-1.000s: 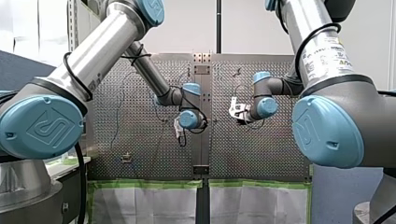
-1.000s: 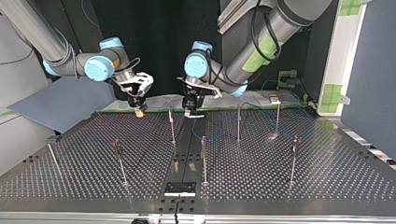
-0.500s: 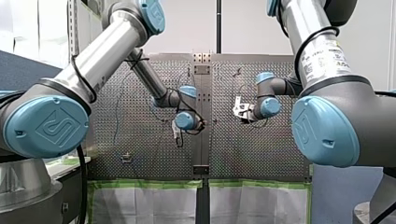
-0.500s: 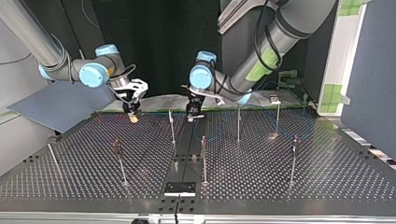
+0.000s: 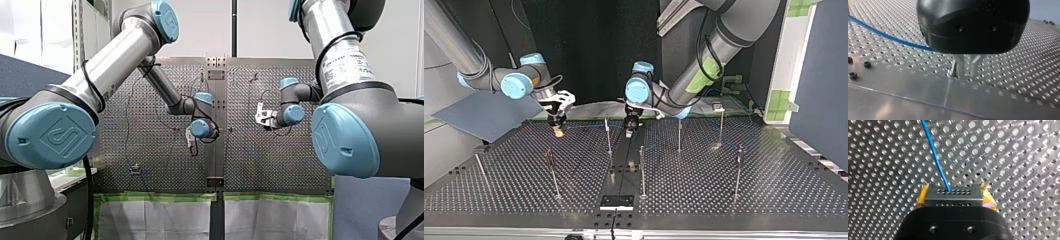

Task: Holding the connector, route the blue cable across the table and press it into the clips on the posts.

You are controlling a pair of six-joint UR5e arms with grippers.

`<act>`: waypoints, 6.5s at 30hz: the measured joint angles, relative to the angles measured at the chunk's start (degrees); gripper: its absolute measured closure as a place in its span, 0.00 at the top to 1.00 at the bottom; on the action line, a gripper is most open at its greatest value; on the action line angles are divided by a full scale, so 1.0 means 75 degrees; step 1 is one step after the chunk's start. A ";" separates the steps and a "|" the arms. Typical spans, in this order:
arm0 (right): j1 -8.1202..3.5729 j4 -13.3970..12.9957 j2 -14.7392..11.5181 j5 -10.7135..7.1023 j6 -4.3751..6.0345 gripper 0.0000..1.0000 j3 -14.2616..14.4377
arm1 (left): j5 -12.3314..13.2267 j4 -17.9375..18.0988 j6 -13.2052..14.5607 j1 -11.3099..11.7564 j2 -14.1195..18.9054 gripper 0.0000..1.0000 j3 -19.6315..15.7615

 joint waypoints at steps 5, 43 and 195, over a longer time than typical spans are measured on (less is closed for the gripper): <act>-0.0084 -0.0001 0.0002 -0.0003 -0.0196 0.00 -0.0009 | -0.0317 -0.0275 0.0218 -0.0065 0.0014 1.00 0.0003; -0.0434 0.0447 -0.0009 -0.0088 -0.0736 0.00 0.0007 | -0.1783 -0.0624 -0.0098 -0.2227 0.1126 1.00 -0.0677; -0.0939 0.1166 -0.2711 -0.1367 0.0109 0.00 -0.0442 | -0.2896 -0.1849 -0.0402 -0.2246 0.0527 0.00 0.3548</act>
